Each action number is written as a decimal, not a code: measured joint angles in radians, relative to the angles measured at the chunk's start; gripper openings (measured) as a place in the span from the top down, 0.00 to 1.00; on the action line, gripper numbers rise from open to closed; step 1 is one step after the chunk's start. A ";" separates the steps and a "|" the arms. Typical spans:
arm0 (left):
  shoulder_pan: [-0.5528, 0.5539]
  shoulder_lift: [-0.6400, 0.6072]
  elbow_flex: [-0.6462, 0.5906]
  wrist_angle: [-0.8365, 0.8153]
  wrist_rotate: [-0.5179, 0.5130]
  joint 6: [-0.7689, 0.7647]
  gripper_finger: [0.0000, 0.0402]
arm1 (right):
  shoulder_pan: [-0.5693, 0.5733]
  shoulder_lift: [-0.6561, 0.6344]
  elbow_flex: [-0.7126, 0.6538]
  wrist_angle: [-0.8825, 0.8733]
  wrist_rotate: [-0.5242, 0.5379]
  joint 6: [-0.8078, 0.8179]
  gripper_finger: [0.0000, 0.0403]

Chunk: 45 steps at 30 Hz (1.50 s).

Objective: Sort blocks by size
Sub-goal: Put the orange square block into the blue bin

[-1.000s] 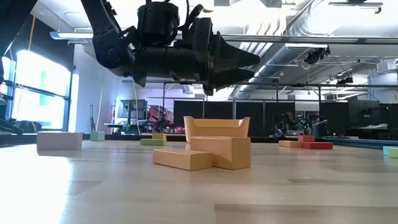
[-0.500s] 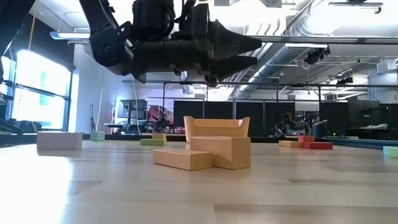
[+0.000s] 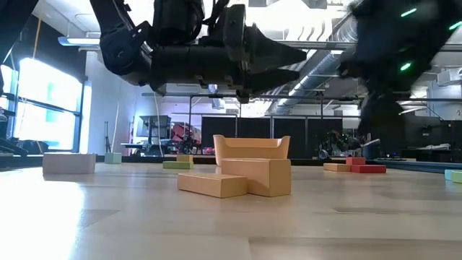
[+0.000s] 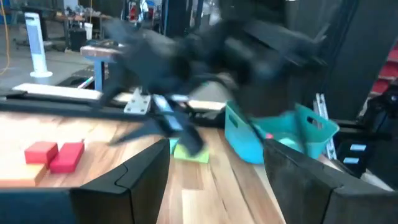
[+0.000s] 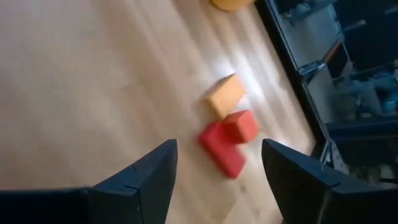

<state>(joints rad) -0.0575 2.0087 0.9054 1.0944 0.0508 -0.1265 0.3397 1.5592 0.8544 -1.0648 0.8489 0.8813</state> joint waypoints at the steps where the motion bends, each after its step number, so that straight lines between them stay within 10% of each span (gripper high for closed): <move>1: 0.000 0.000 0.000 -0.013 -0.010 0.000 0.39 | -0.053 -0.013 -0.020 0.048 0.011 -0.070 0.43; 11: 0.005 0.000 0.000 -0.051 -0.061 -0.011 0.39 | -0.589 -0.246 -0.273 0.671 -0.252 -0.755 0.43; 24: 0.005 0.000 0.000 -0.059 -0.093 -0.021 0.39 | -0.833 -0.325 -0.314 0.694 -0.513 -0.513 0.43; 45: -0.133 -0.160 0.000 -0.348 -0.204 -0.013 0.39 | -0.840 -0.138 -0.310 0.694 -0.552 -0.494 0.48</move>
<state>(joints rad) -0.1907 1.8483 0.9054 0.7467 -0.1535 -0.1396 -0.5002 1.4211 0.5446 -0.3707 0.2973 0.3877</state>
